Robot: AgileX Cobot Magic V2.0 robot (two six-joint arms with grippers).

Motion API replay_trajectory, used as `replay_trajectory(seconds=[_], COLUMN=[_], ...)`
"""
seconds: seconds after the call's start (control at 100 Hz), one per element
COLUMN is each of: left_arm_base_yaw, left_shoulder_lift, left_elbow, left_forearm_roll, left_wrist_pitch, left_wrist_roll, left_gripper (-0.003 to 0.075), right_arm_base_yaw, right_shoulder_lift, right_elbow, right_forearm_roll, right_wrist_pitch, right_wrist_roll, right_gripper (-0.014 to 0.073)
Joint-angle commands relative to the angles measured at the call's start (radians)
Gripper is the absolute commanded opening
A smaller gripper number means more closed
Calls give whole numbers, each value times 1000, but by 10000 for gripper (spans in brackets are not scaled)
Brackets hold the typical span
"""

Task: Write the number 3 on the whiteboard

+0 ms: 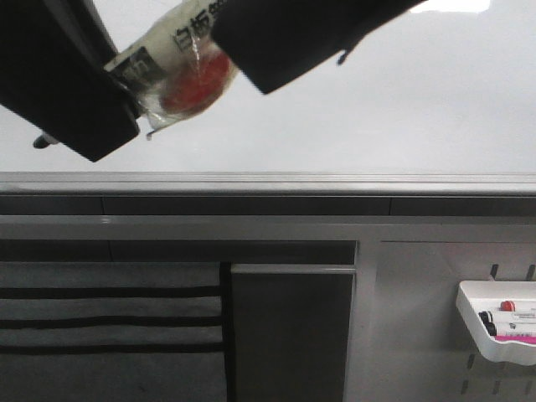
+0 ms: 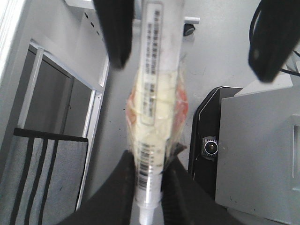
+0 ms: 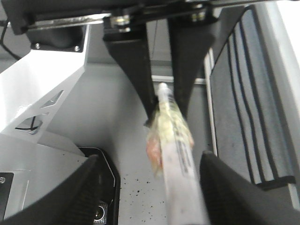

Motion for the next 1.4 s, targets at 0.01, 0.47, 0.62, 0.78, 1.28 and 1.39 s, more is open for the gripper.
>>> replay_trajectory(seconds=[0.01, 0.47, 0.62, 0.78, 1.28, 1.39], left_arm_base_yaw=[-10, -10, -10, -10, -10, -10], left_shoulder_lift=[-22, -22, -22, -22, -22, -22], left_elbow=[-35, -35, -35, -35, -35, -35], left_forearm_roll=[-19, 2, 4, 4, 4, 4], left_wrist_pitch=[-33, -33, -33, -33, -33, -42], left_wrist_roll=[0, 0, 0, 0, 0, 0], left_gripper=[-20, -20, -20, -20, -20, -20], right_arm_base_yaw=[11, 11, 11, 11, 11, 11], right_shoulder_lift=[4, 70, 70, 70, 70, 70], right_elbow=[-56, -141, -141, -141, -141, -141], right_forearm_roll=[41, 2, 2, 2, 2, 2], right_wrist_pitch=[-31, 23, 27, 31, 46, 46], right_wrist_roll=[-3, 96, 97, 97, 97, 97], right_gripper=[383, 323, 319, 250, 15, 8])
